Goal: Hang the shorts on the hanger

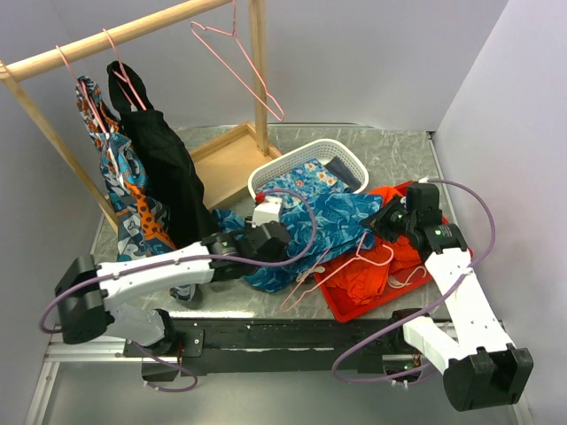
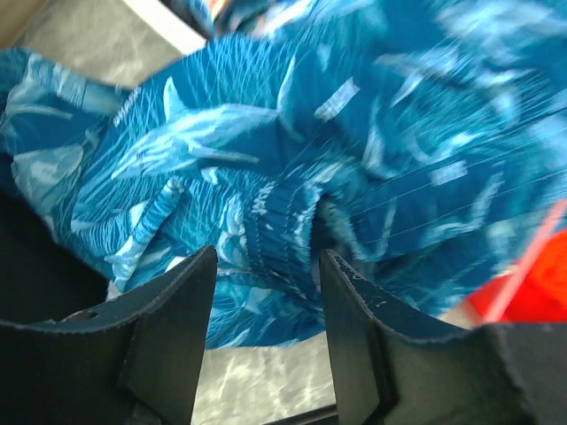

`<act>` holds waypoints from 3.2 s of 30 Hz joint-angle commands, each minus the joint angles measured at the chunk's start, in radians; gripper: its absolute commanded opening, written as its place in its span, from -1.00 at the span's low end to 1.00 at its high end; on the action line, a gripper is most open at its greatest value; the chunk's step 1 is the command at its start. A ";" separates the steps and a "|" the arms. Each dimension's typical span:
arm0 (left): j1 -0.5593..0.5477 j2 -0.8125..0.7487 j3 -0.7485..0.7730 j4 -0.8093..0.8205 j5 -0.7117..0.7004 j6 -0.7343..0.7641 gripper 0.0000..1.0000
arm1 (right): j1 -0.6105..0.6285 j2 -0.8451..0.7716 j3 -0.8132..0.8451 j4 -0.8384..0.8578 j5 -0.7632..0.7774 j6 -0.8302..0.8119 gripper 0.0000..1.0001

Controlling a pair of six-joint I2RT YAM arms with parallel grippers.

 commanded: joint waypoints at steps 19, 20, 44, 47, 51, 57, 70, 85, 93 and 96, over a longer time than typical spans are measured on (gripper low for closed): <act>0.061 0.056 0.051 -0.021 -0.002 -0.059 -0.95 | -0.009 0.148 0.309 -0.078 0.097 0.105 -1.00; 0.061 0.036 0.042 -0.022 -0.001 -0.084 -0.98 | -0.009 0.161 0.326 -0.087 0.123 0.111 -1.00; -0.059 -0.220 0.072 -0.145 0.076 -0.159 -0.98 | -0.030 0.371 0.582 -0.178 0.379 0.253 -1.00; -0.080 -0.205 0.138 -0.205 0.058 -0.165 -0.98 | -0.030 0.372 0.577 -0.179 0.412 0.240 -1.00; -0.105 -0.185 0.181 -0.182 0.101 -0.146 -0.98 | -0.023 0.379 0.580 -0.189 0.406 0.253 -1.00; -0.117 -0.089 0.250 -0.067 0.159 -0.103 -0.96 | 0.028 0.365 0.541 -0.169 0.395 0.286 -1.00; -0.103 0.196 0.443 -0.053 0.079 0.092 0.02 | 0.069 0.408 0.413 -0.136 0.324 0.216 -1.00; -0.160 -0.068 0.060 0.082 0.055 0.330 0.31 | 0.071 0.478 0.438 -0.143 0.268 0.184 -1.00; -0.181 -0.015 -0.012 0.255 0.027 0.451 0.38 | 0.071 0.477 0.453 -0.150 0.257 0.161 -1.00; -0.180 0.011 -0.008 0.326 0.006 0.512 0.41 | 0.072 0.474 0.456 -0.153 0.257 0.153 -1.00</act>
